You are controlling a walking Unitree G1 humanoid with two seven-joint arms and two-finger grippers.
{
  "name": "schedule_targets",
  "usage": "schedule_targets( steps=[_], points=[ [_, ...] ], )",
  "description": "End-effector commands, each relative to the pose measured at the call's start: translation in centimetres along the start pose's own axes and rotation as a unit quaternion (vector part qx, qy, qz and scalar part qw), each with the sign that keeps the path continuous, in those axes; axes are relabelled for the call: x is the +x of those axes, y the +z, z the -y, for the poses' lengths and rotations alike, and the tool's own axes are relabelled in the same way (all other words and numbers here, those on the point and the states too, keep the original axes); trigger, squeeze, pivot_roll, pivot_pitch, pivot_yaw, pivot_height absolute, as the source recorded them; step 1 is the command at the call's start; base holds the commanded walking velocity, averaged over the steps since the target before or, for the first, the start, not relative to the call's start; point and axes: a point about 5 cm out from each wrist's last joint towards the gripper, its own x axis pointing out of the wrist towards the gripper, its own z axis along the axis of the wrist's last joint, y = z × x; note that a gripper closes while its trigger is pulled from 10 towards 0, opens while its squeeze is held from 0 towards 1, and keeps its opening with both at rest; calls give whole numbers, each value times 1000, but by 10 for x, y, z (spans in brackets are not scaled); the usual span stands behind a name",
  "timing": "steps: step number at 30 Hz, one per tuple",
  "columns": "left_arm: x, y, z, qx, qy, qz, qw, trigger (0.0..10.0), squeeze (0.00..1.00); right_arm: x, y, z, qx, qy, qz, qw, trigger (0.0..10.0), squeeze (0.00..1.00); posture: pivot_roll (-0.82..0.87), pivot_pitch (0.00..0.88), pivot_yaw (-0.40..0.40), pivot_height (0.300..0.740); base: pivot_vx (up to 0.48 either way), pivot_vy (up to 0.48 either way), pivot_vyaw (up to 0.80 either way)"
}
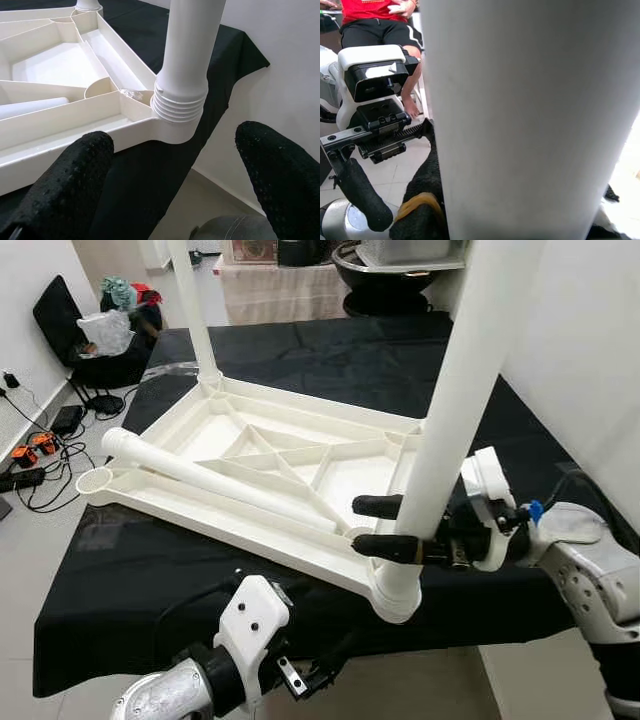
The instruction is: Building children table
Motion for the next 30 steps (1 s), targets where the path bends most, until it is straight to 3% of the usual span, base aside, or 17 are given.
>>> schedule_targets(
  steps=[1,16,30],
  points=[
    [-1,0,1,2,-2,-5,1000,10000,0,-5,-15,-3,30,15,-36,999,10000,0,82,113,1,740,0,0,0],
    [0,0,1,6,-1,-4,1000,10000,0,-6,-16,6,23,-8,-38,999,10000,0,80,103,-1,740,0,0,0],
    [0,0,1,8,-2,-6,1000,10000,0,-11,-8,-2,29,12,-11,999,10000,0,80,113,-1,740,0,0,0]
  ],
)
